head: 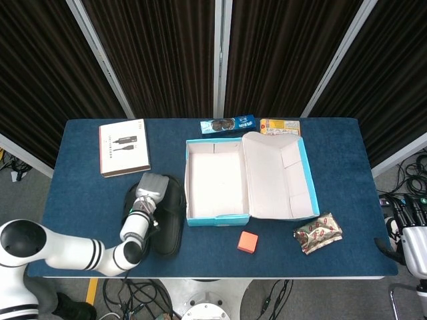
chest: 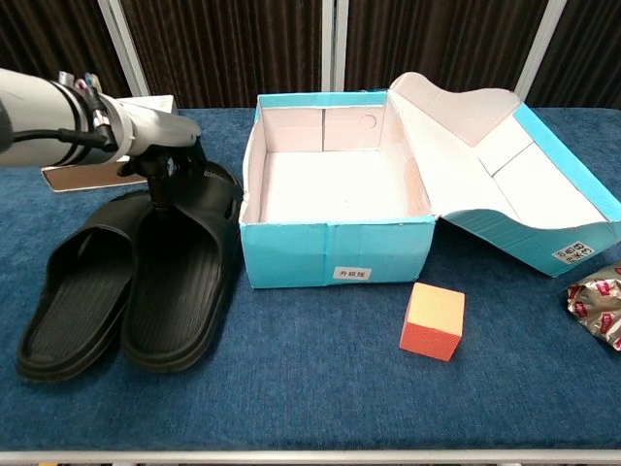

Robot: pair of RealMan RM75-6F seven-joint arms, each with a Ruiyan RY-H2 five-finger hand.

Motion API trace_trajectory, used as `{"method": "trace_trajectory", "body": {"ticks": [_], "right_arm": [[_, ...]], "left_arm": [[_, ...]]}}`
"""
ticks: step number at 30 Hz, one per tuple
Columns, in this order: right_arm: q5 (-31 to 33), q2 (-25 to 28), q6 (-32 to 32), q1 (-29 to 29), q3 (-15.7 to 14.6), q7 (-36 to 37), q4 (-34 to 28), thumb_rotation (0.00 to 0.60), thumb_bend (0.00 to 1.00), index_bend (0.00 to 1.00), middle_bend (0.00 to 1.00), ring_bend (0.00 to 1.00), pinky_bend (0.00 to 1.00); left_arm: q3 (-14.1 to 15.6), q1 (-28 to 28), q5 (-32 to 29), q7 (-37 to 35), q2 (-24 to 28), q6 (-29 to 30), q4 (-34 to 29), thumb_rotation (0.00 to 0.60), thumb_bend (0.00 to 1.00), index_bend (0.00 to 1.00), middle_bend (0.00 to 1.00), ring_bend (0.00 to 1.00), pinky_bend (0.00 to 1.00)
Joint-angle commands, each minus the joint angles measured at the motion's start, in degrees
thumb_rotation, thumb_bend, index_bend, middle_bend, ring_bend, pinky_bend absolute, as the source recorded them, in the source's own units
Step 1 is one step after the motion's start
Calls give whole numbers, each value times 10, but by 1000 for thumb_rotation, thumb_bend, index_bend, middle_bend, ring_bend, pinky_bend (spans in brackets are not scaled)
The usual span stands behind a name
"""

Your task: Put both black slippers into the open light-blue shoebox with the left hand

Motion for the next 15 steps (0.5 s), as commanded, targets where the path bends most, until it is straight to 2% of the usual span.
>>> {"method": "trace_trajectory", "body": {"ticks": [1, 8, 12, 15], "right_arm": [[0, 0, 0, 0, 0, 1, 1, 600, 95, 50, 139, 41, 128], [-6, 0, 1, 1, 0, 4, 2, 600, 95, 50, 139, 41, 128], [-6, 2, 4, 1, 1, 2, 0, 600, 94, 50, 139, 41, 128], [-8, 2, 3, 2, 0, 0, -2, 600, 95, 50, 139, 41, 128]], "left_arm": [[-1, 27, 46, -25, 32, 46, -47, 600, 0, 551, 625, 880, 783], [-8, 80, 113, -78, 91, 93, -104, 600, 0, 560, 648, 878, 783], [-18, 116, 157, -130, 128, 94, -124, 600, 0, 561, 648, 878, 782], [-39, 141, 195, -187, 155, 78, -125, 600, 0, 561, 647, 878, 782]]}}
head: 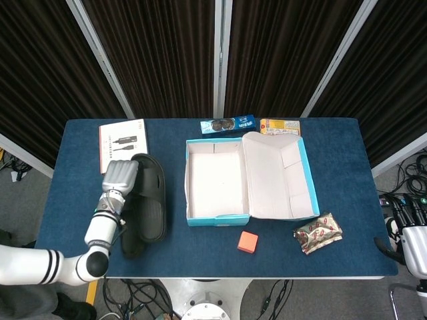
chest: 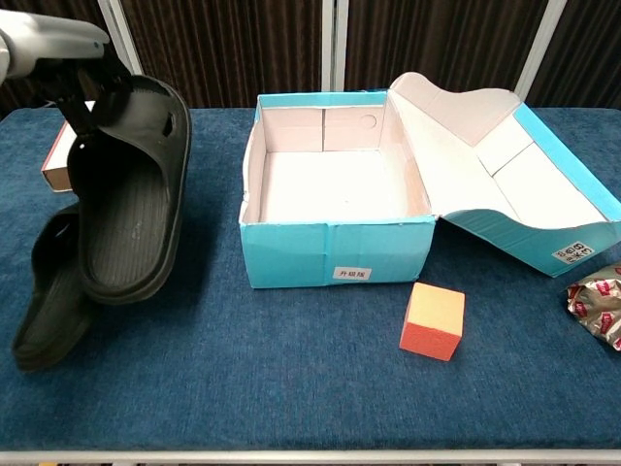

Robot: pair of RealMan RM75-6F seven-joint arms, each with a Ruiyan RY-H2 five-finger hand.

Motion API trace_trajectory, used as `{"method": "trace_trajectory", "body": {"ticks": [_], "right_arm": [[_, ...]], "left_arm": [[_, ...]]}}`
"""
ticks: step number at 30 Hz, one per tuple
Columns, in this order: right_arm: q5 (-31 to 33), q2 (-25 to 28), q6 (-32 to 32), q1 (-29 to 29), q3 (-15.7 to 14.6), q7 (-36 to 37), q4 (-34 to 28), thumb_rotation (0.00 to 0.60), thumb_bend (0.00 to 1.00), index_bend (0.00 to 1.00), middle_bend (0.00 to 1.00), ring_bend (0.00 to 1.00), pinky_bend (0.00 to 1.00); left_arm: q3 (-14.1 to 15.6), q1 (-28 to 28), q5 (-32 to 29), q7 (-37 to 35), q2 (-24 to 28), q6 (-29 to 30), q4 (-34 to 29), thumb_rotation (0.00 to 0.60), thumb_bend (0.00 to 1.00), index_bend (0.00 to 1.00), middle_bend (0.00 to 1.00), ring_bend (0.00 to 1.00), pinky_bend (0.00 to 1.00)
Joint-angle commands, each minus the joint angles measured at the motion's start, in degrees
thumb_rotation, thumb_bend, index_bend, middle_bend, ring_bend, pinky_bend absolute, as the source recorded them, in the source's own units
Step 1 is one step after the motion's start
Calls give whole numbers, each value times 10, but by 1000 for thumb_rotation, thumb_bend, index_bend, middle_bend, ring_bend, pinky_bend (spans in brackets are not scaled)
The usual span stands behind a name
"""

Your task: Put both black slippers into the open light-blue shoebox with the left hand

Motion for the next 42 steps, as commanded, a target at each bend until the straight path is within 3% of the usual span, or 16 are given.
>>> {"method": "trace_trajectory", "body": {"ticks": [1, 7, 14, 19, 28, 42], "right_arm": [[-1, 0, -1, 1, -1, -2, -2, 600, 95, 50, 139, 41, 128], [-1, 5, 0, -1, -1, -8, -8, 600, 95, 50, 139, 41, 129], [0, 10, -8, 2, -2, -17, -17, 600, 95, 50, 139, 41, 128], [2, 15, -11, 4, -1, -23, -23, 600, 95, 50, 139, 41, 128], [11, 25, -12, 3, 2, -28, -31, 600, 95, 50, 139, 41, 129], [21, 32, -19, 3, 3, -37, -40, 600, 96, 50, 140, 41, 128]], "left_arm": [[-30, 37, 53, -77, 37, -18, -6, 600, 0, 561, 647, 878, 783], [-87, 78, 148, -225, 45, -65, 34, 600, 0, 563, 649, 879, 798], [-147, 83, 248, -415, -16, -171, 120, 600, 0, 567, 650, 876, 802], [-172, 64, 294, -501, -82, -220, 199, 600, 0, 567, 650, 850, 764], [-185, 14, 335, -542, -166, -279, 308, 600, 0, 568, 645, 793, 611], [-194, -53, 319, -545, -282, -338, 488, 600, 0, 569, 644, 773, 543]]}}
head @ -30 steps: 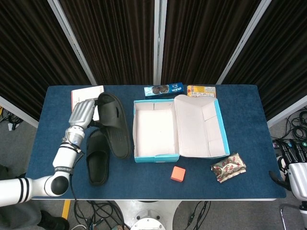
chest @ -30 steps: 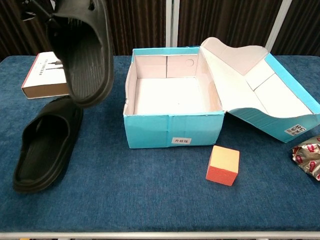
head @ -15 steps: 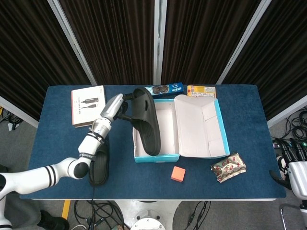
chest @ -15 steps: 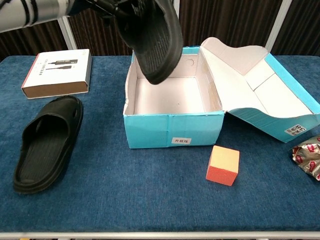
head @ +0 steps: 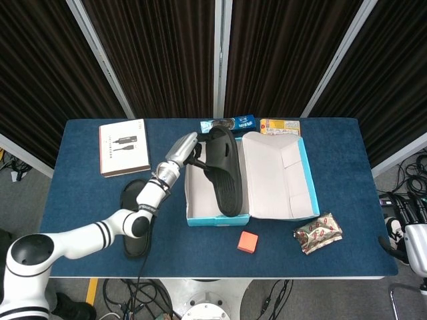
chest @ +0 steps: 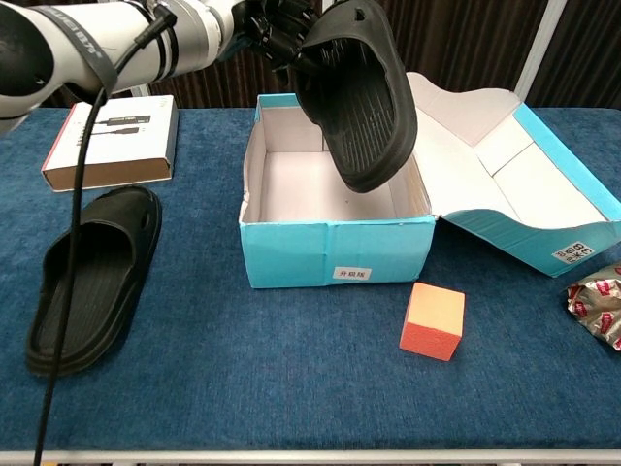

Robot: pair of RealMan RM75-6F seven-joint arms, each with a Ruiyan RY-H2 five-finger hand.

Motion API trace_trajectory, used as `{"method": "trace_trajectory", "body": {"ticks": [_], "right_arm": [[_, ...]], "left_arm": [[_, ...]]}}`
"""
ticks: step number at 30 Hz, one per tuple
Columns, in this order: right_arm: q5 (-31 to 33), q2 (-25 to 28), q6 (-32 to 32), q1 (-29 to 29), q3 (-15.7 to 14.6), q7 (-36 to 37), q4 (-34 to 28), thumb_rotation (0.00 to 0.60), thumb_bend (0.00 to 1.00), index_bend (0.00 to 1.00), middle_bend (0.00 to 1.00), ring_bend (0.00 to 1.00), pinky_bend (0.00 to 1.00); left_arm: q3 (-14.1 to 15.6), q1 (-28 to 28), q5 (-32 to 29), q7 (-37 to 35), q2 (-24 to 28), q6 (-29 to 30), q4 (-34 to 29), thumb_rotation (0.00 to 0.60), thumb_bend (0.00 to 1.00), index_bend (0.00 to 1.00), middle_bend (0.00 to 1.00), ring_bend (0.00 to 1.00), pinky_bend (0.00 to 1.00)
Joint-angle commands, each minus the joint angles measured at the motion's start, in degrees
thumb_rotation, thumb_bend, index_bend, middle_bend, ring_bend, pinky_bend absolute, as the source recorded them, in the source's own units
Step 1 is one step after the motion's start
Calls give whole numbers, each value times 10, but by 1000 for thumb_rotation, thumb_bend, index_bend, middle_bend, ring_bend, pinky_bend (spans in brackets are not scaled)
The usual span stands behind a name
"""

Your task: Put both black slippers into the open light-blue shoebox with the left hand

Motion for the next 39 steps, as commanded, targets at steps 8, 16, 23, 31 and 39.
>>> {"method": "trace_trajectory", "body": {"ticks": [8, 16, 23, 31, 39], "right_arm": [[10, 2, -8, 4, 4, -14, -9, 600, 96, 50, 140, 42, 128], [17, 4, -8, 3, 6, -23, -16, 600, 96, 50, 140, 42, 128], [19, 2, -11, 5, 6, -25, -16, 600, 97, 50, 139, 42, 128], [19, 1, -12, 6, 7, -25, -17, 600, 97, 50, 140, 41, 128], [17, 2, -8, 4, 6, -24, -17, 600, 97, 50, 140, 42, 128]], "left_arm": [[-12, -29, 9, -36, -91, -26, 136, 600, 0, 569, 644, 769, 543], [-11, -42, 35, -58, -128, -49, 199, 600, 0, 568, 640, 756, 520], [-9, -48, 53, -69, -151, -61, 238, 600, 0, 567, 639, 756, 518], [-3, -52, 65, -71, -163, -85, 255, 600, 0, 567, 635, 754, 495], [0, -60, 57, -49, -172, -120, 271, 600, 0, 546, 620, 743, 462]]}}
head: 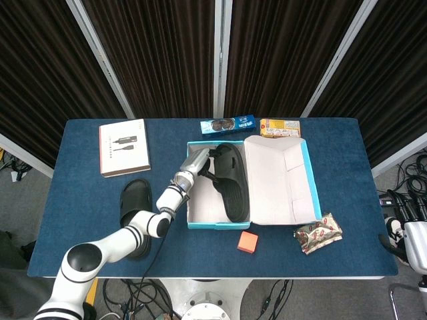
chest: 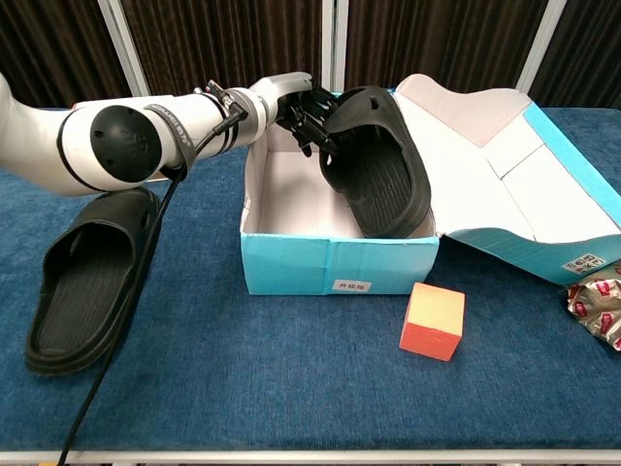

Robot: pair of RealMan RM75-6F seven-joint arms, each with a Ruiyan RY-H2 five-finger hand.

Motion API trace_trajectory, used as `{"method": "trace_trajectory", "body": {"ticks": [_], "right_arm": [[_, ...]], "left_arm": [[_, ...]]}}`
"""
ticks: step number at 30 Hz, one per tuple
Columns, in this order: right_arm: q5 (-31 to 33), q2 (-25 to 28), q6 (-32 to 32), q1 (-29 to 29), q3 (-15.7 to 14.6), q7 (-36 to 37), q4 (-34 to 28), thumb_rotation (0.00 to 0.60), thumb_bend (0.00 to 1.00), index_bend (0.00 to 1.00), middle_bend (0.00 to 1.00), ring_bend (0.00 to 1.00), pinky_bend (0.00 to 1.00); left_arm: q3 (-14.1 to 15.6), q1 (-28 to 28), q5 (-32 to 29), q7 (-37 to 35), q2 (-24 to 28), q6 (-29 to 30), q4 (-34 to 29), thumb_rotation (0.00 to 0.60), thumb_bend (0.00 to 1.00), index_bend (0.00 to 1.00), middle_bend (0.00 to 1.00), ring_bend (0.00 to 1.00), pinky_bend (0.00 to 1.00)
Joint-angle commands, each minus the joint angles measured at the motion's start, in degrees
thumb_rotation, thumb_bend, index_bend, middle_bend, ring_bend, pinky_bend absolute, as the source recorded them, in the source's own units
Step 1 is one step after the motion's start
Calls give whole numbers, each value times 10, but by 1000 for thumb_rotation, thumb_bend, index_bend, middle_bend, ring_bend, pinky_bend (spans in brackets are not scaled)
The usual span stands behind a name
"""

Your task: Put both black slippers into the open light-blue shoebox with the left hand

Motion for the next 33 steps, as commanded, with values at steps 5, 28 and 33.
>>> {"method": "trace_trajectory", "body": {"ticks": [5, 28, 33], "right_arm": [[0, 0, 3, -2, 0, 3, 2, 600, 97, 50, 140, 42, 128], [-2, 1, 8, -6, -1, 5, 2, 600, 97, 50, 140, 42, 128], [-3, 2, 9, -7, -2, 7, 3, 600, 96, 50, 140, 41, 128]], "left_arm": [[1, -12, -28, 38, -10, -36, 23, 600, 0, 532, 607, 740, 448], [6, -6, -64, 151, -14, -3, 1, 600, 0, 82, 186, 501, 351], [6, 4, -71, 169, 10, 5, -40, 600, 0, 27, 101, 214, 354]]}}
